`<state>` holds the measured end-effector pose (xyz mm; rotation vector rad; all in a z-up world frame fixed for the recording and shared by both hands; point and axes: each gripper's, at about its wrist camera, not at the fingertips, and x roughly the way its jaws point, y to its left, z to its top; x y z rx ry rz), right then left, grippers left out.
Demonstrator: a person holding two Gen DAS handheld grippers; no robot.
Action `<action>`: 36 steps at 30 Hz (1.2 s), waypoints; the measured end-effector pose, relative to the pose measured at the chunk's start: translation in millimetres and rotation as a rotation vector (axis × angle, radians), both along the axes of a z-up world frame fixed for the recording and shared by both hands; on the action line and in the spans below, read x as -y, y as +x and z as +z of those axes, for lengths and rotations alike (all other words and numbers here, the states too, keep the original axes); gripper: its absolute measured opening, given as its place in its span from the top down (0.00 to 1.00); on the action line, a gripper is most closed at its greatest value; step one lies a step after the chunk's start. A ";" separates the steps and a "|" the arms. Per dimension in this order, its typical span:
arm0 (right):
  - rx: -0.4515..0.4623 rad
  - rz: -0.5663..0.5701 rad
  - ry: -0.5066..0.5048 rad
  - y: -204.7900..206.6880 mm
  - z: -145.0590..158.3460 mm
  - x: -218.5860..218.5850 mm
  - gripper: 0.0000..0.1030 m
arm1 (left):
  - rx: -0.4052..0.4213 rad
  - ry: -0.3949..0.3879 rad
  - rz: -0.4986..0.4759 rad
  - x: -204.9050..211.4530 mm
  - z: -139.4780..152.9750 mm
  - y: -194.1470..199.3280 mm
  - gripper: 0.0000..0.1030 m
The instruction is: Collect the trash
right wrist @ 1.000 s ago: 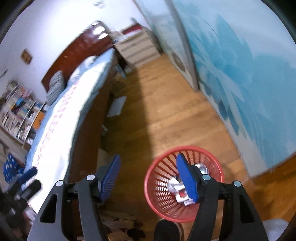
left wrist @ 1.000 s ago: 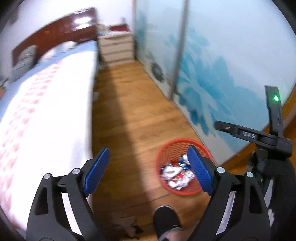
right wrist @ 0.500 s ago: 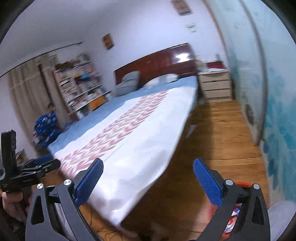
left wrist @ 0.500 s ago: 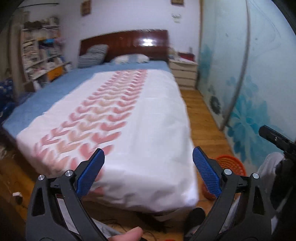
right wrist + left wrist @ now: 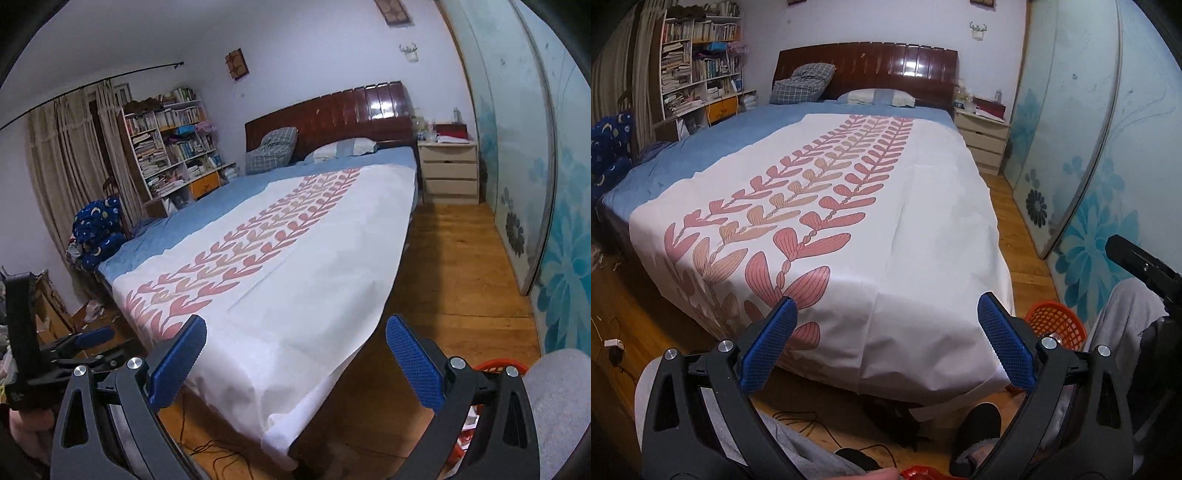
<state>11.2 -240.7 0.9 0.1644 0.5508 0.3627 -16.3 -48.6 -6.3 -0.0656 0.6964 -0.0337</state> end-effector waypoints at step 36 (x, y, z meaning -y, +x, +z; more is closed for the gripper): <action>-0.071 0.019 -0.029 20.2 -13.2 1.8 0.06 | -0.010 0.010 0.045 -4.1 -3.1 1.7 0.06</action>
